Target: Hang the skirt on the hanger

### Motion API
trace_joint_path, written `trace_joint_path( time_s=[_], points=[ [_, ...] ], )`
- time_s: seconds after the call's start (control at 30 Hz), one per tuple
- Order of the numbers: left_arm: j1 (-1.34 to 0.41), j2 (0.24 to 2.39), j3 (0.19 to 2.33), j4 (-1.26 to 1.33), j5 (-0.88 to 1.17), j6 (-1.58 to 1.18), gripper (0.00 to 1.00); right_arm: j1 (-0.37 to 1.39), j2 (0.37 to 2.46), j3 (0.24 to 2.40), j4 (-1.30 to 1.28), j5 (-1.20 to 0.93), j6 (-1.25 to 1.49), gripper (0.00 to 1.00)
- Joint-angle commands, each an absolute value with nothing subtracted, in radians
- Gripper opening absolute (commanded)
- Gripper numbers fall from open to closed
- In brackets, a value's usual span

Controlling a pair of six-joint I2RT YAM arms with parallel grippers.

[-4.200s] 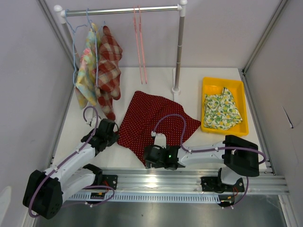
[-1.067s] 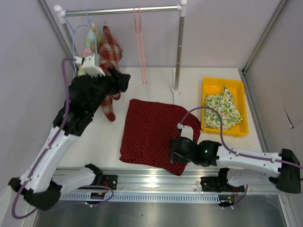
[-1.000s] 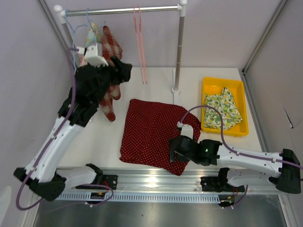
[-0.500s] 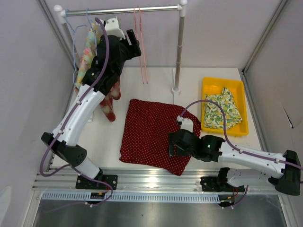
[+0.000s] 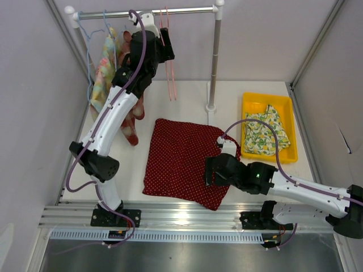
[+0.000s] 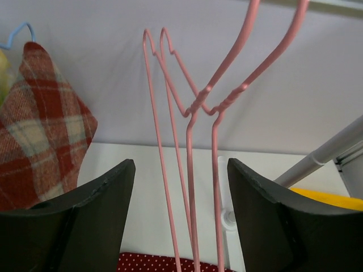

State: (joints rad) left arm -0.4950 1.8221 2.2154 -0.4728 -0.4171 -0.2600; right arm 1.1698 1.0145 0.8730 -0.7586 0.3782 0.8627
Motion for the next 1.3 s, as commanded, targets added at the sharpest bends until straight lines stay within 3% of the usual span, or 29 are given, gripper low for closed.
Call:
trace_joint_path(
  time_s=[0.0, 0.4, 0.6, 0.77, 1.27],
  points=[
    [-0.479, 1.835, 2.261, -0.499, -0.431, -0.247, 0.7, 1.16, 0.986, 0.862, -0.769, 0.387, 0.859, 0.76],
    [-0.453, 1.845, 2.214, -0.508, -0.413, -0.259, 0.5, 1.154, 0.971, 0.816, -0.75, 0.368, 0.868, 0.75],
    [-0.451, 1.816, 2.18, -0.473, -0.38, -0.247, 0.49, 1.154, 0.973, 0.805, -0.739, 0.361, 0.87, 0.75],
    [-0.446, 1.787, 2.171, -0.457, -0.357, -0.238, 0.39, 1.152, 0.969, 0.79, -0.73, 0.357, 0.871, 0.75],
    [-0.425, 1.697, 2.097, -0.405, -0.307, -0.218, 0.51, 1.154, 0.957, 0.779, -0.73, 0.35, 0.882, 0.74]
  ],
)
